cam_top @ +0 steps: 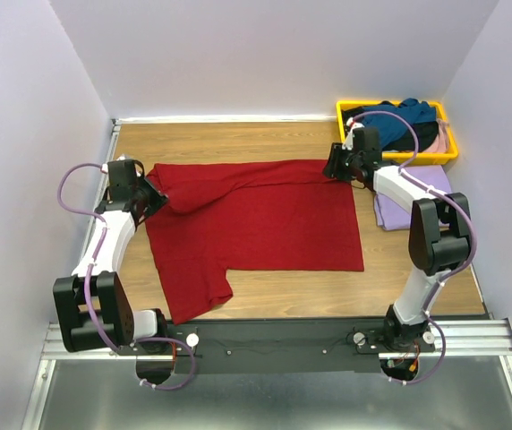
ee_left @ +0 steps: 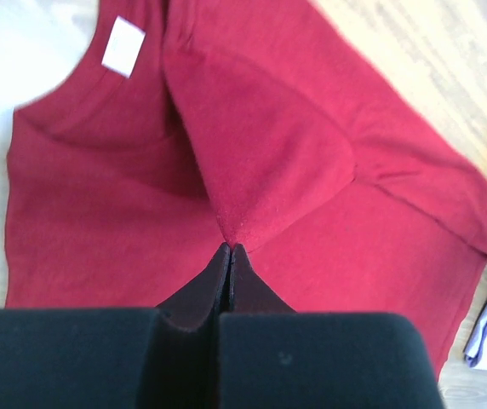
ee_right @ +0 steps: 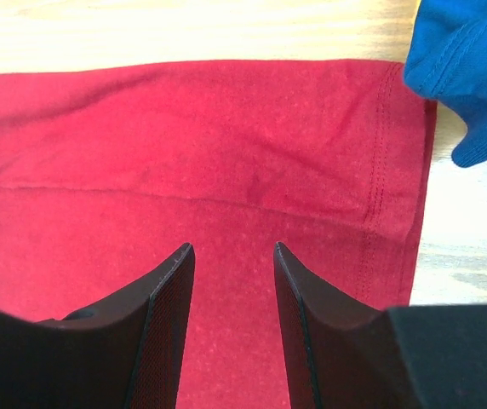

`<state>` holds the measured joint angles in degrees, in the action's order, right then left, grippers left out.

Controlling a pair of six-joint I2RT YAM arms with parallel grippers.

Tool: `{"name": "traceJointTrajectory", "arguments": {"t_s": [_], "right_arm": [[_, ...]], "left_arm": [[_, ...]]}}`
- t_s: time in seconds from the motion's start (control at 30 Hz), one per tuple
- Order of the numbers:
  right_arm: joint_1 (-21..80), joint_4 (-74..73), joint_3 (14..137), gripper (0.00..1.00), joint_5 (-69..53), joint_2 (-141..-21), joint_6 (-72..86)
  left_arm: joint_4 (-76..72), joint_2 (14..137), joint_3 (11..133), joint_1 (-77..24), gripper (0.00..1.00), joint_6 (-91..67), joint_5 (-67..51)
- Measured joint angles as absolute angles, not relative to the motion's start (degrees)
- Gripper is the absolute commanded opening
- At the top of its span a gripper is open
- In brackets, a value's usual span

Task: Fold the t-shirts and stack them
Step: Fold the tshirt

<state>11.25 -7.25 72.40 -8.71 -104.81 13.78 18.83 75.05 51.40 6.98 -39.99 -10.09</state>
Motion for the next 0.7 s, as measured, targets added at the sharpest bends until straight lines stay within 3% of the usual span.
{"name": "traceJointTrajectory", "arguments": {"t_s": [0.47, 0.7], "right_arm": [[11.8, -7.3, 73.4, 0.49, -17.1, -108.1, 15.5], [17.2, -7.2, 76.3, 0.49, -20.7, -111.6, 17.0]], "left_arm": [[19.6, 72.3, 50.2, 3.7, 0.0, -41.1, -9.4], [19.6, 72.3, 50.1, 2.1, 0.0, -41.9, -9.4]]}}
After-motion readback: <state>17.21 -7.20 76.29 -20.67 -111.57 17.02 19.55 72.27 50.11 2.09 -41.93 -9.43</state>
